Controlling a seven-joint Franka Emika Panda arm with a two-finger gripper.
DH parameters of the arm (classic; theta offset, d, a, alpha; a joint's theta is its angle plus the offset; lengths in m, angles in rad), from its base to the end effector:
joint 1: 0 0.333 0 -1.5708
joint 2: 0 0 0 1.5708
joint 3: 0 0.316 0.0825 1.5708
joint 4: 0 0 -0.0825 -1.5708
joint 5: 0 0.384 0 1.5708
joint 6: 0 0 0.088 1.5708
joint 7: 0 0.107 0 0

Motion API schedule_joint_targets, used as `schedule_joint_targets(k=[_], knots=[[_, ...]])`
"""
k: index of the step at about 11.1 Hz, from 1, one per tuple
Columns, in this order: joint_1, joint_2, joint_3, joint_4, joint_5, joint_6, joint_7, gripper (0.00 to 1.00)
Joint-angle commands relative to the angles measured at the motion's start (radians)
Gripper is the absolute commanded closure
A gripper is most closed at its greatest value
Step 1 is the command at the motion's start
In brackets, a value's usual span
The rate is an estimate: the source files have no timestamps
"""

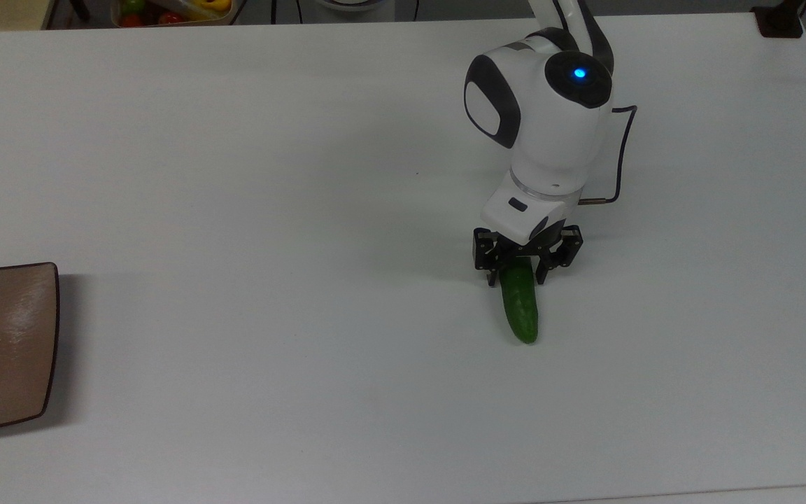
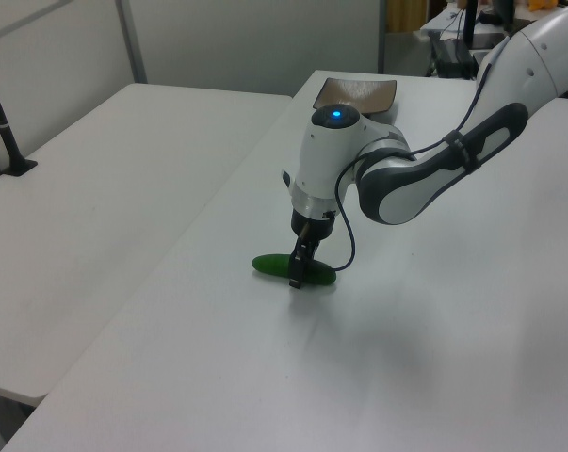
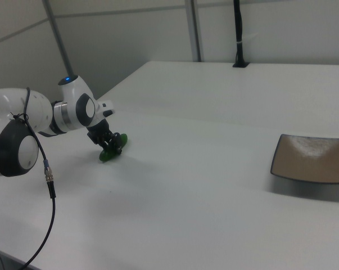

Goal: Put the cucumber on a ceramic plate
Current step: 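Lift the grasped cucumber up off the table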

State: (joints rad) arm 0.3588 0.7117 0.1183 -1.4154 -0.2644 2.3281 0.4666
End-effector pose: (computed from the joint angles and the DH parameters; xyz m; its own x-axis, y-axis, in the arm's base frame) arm 0.6736 0.3219 0.3013 0.9607 0.1368 0.2413 0.1302 -0.9905 0.0434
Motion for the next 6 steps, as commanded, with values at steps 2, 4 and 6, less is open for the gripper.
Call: schedule_joint_targets(k=[2, 4, 6], knots=[[0.0, 0.014, 0.0, 0.016, -0.025, 0.011, 0.02, 0.91], [-0.001, 0.006, 0.0, 0.015, -0.024, 0.01, 0.021, 1.0], [-0.008, -0.012, 0.0, 0.013, -0.016, 0.007, 0.021, 1.0]])
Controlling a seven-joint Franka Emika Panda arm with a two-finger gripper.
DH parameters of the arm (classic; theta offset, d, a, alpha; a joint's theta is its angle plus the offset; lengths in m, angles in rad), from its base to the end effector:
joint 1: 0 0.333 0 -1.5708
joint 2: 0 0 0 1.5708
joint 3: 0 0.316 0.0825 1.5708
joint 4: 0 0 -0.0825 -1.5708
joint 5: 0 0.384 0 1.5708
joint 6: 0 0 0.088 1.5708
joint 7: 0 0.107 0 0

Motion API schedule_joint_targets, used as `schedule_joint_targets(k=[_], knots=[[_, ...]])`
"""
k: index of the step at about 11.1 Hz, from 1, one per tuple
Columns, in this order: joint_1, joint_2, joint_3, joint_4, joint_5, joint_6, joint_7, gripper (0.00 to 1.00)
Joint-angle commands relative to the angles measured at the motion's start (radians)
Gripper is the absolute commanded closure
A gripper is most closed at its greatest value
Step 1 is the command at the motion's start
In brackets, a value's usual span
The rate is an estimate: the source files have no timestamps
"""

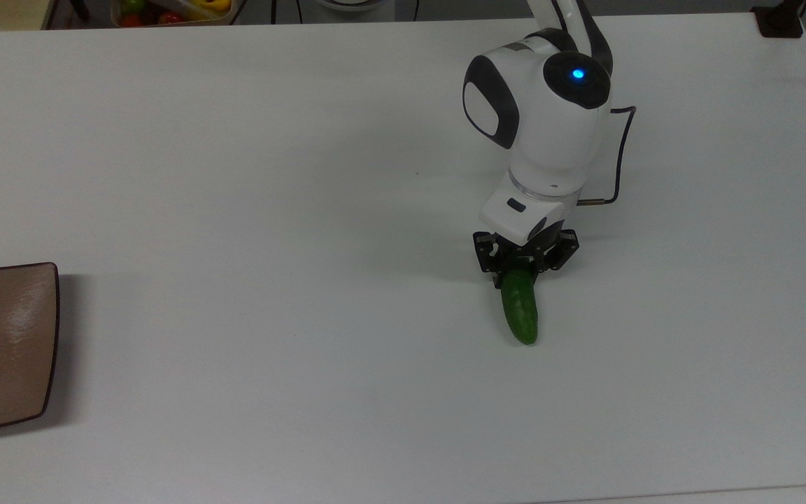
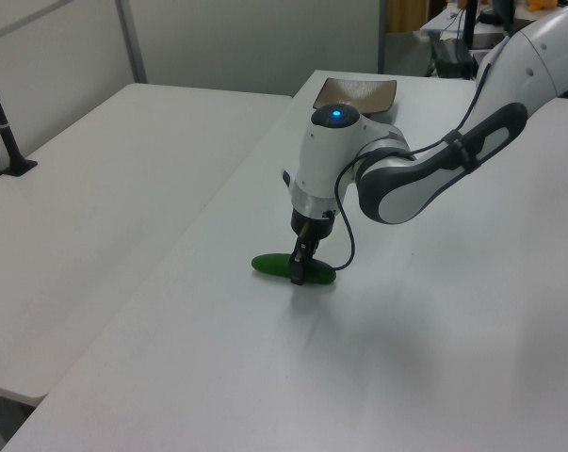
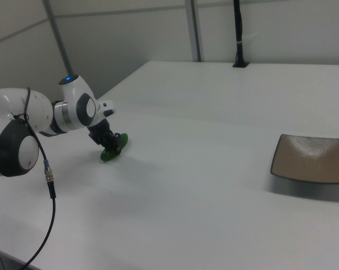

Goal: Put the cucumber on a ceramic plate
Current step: 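Lift the grasped cucumber up off the table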

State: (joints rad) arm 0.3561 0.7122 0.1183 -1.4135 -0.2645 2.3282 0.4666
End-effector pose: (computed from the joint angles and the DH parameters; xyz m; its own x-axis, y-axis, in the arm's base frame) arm 0.6749 0.3202 0.3018 0.9608 0.1340 0.2427 0.1273 -0.9909 0.0430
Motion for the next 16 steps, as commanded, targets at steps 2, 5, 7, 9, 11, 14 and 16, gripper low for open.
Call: schedule_joint_targets(k=[2, 5, 7, 9, 11, 14, 16], knots=[[-0.022, -0.06, 0.001, -0.001, -0.002, -0.003, 0.024, 1.0], [-0.064, -0.221, 0.004, -0.083, 0.072, -0.007, 0.021, 0.99], [-0.084, -0.304, 0.006, -0.101, 0.08, -0.079, 0.014, 0.99], [-0.112, -0.4, 0.006, -0.123, 0.144, -0.159, -0.024, 0.98], [-0.153, -0.471, 0.004, -0.127, 0.235, -0.255, -0.155, 0.97], [-0.247, -0.551, 0.006, -0.128, 0.336, -0.395, -0.389, 0.97], [-0.325, -0.571, 0.004, -0.148, 0.361, -0.434, -0.535, 0.97]])
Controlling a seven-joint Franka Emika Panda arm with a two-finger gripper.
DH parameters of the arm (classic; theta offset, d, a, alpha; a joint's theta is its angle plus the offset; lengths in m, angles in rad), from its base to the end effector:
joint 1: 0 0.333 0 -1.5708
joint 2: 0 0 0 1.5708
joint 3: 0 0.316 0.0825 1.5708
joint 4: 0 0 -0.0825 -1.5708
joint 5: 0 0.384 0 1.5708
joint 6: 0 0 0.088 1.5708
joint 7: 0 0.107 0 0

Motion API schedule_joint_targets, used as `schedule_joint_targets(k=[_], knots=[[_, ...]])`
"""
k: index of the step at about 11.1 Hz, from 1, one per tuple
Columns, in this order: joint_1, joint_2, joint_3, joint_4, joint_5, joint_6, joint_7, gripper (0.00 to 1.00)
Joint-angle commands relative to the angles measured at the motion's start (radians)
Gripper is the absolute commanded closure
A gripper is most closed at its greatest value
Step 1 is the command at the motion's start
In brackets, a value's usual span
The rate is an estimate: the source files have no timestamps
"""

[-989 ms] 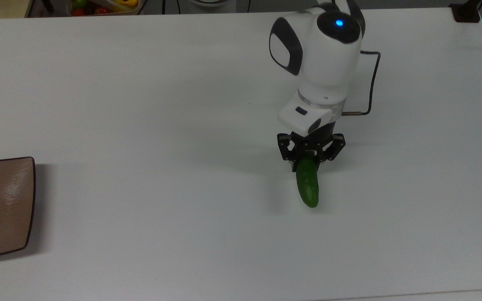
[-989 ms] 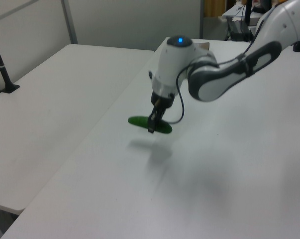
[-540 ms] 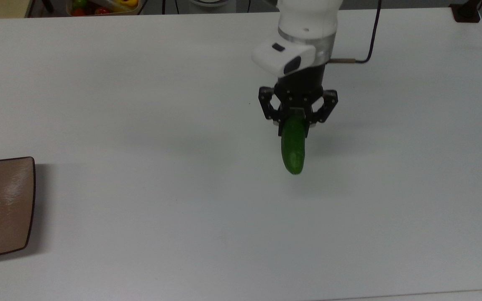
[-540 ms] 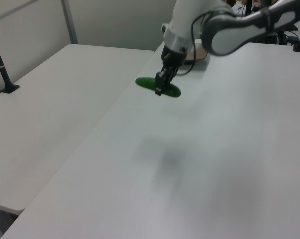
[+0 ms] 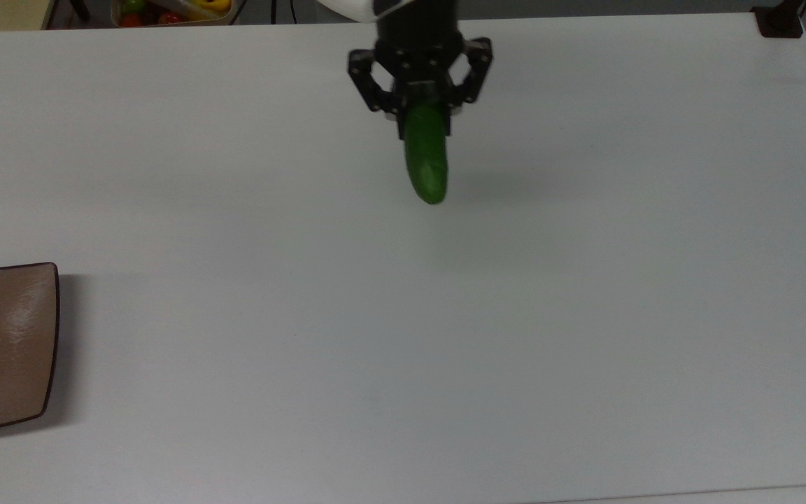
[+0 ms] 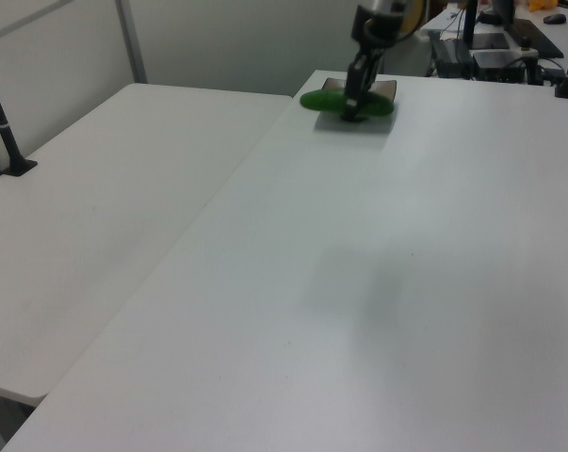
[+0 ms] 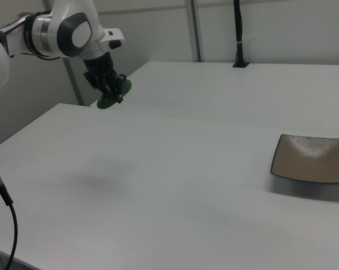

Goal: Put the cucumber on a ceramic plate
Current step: 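Carry the cucumber over to the brown ceramic plate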

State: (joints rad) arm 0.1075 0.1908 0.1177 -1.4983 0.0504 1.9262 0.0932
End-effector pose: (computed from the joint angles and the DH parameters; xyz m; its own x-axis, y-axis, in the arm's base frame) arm 0.6269 0.1401 0.5818 0.9685 0.1013 0.2275 0.1253 -0.9877 -0.0939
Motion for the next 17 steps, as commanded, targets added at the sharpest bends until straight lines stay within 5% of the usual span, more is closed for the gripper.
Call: schedule_joint_targets(k=[1, 7, 11, 17], knots=[[-0.116, -0.051, 0.007, -0.065, 0.054, -0.033, -0.226, 0.97], [-0.351, 0.007, 0.005, -0.051, 0.097, 0.026, -0.547, 0.97], [-0.446, 0.114, 0.007, -0.005, 0.092, 0.198, -0.598, 0.97], [-0.489, 0.341, -0.01, 0.096, 0.075, 0.693, -0.637, 0.97]])
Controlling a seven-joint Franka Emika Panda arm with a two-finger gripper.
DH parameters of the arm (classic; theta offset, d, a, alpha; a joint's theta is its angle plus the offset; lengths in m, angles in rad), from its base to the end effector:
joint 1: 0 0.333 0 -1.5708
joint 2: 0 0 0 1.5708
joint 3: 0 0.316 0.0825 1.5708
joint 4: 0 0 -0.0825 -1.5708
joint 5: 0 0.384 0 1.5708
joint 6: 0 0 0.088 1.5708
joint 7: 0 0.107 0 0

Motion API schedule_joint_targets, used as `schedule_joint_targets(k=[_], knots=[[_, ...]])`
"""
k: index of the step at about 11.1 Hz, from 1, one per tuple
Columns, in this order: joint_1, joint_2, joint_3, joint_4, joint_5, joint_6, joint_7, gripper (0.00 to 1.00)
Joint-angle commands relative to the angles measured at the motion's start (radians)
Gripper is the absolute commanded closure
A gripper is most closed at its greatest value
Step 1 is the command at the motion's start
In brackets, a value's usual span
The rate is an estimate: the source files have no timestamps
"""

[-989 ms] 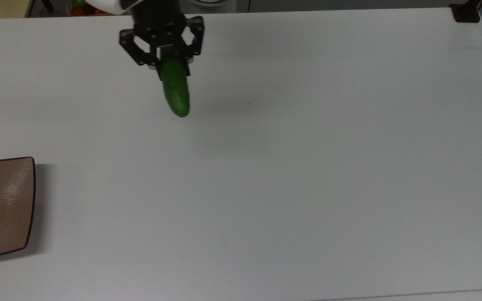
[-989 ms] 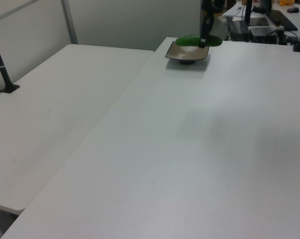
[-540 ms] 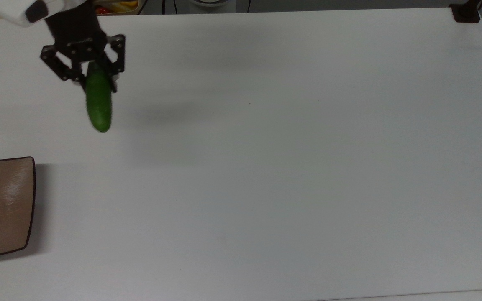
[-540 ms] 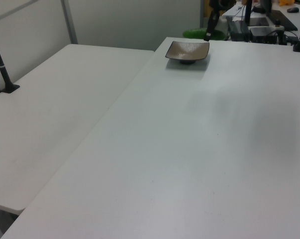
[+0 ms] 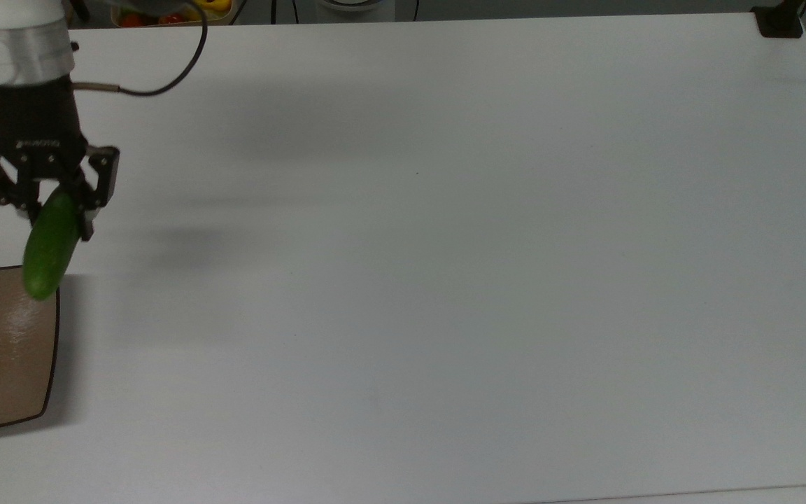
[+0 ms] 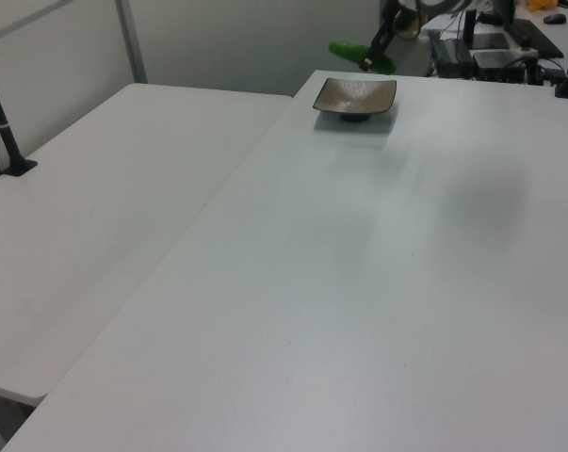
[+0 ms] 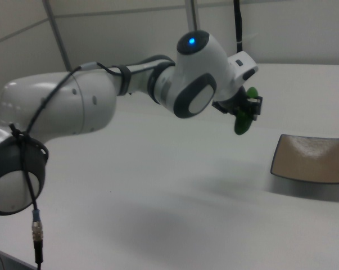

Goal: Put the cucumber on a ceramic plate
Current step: 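Carry the cucumber over to the brown ceramic plate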

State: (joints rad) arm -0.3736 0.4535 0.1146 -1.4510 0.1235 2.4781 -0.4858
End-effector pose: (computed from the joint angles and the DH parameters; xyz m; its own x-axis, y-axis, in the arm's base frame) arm 0.7051 -0.2043 0.4926 0.8246 0.1350 0.5494 0.0940 -0.9903 0.1023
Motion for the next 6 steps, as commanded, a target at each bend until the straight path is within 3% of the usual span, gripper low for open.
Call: schedule_joint_targets(k=[1, 6], knots=[[-0.011, 0.114, -0.009, 0.066, 0.002, 0.201, -0.098, 0.97], [-0.031, 0.31, -0.052, 0.214, -0.002, 0.358, -0.214, 0.97]])
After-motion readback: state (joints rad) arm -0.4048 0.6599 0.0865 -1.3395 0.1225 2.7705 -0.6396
